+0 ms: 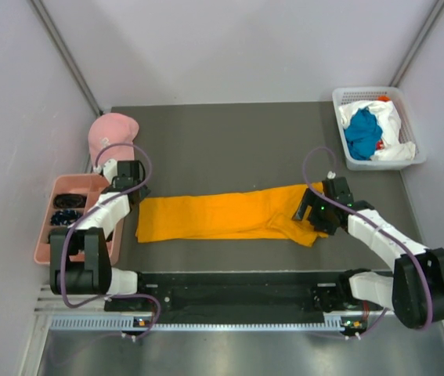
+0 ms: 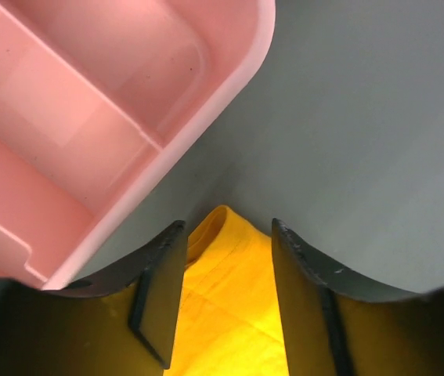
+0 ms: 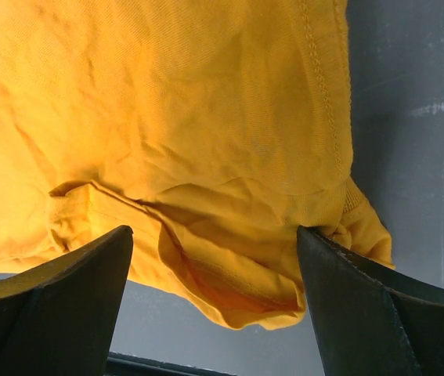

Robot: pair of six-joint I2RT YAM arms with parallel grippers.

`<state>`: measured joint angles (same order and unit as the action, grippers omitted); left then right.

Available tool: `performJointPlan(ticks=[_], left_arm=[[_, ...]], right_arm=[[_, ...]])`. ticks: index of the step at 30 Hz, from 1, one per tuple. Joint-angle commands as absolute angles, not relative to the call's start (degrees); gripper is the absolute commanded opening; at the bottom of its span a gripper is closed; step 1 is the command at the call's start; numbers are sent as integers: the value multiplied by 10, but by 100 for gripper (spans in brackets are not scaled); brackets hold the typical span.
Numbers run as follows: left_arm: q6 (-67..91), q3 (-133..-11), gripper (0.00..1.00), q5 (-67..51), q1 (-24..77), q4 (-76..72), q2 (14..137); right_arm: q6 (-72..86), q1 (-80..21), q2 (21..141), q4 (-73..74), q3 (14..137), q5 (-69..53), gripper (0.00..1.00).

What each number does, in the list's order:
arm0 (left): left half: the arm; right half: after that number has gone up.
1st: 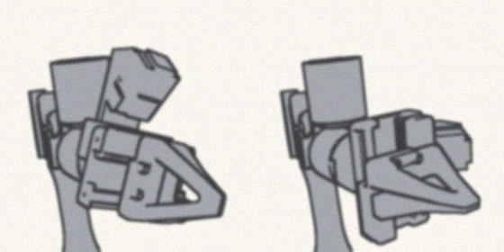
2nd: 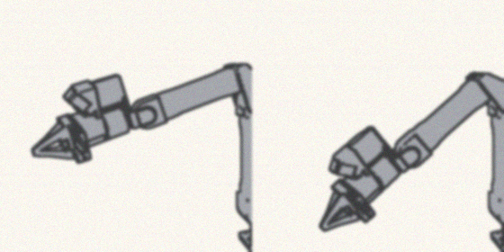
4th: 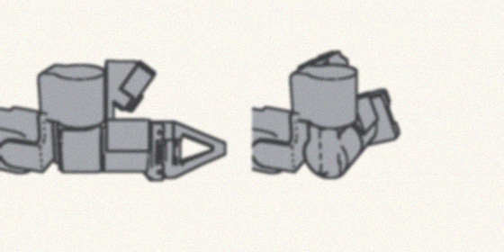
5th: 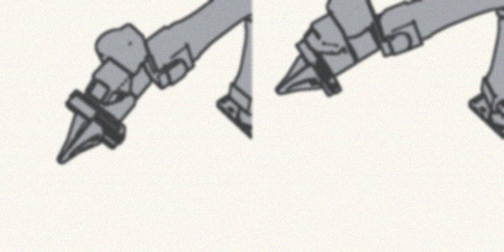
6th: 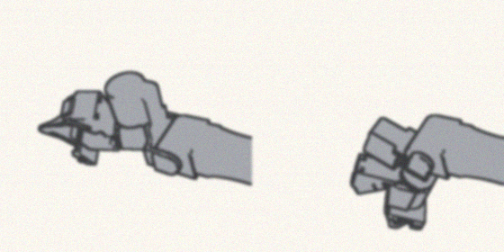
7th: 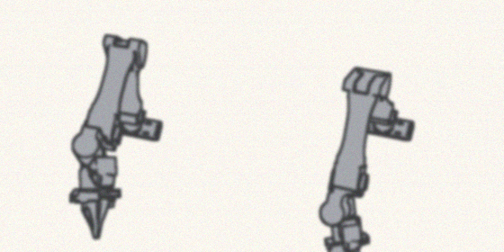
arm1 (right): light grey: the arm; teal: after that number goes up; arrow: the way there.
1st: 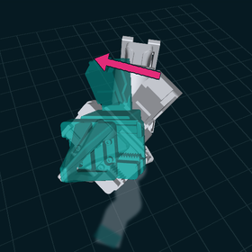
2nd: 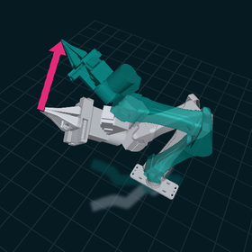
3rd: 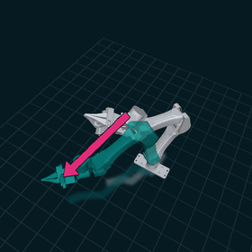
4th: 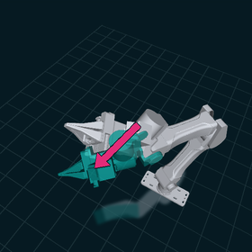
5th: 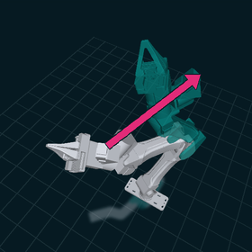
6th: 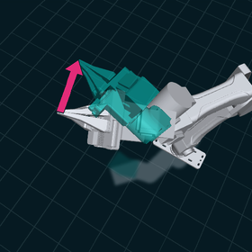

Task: Fold and stack the t-shirts
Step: Fold the other side of the tshirt into a rectangle

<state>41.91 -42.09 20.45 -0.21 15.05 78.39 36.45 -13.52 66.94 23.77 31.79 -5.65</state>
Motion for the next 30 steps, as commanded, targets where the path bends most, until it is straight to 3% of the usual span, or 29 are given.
performJointPlan(ticks=[1, 30], left_arm=[[422, -450, 50, 206, -2, 118, 793], [417, -387, 47, 169, -2, 153, 753]], right_arm=[[359, -143, 677, 224, 326, -52, 86], [364, -145, 678, 223, 330, -61, 86]])
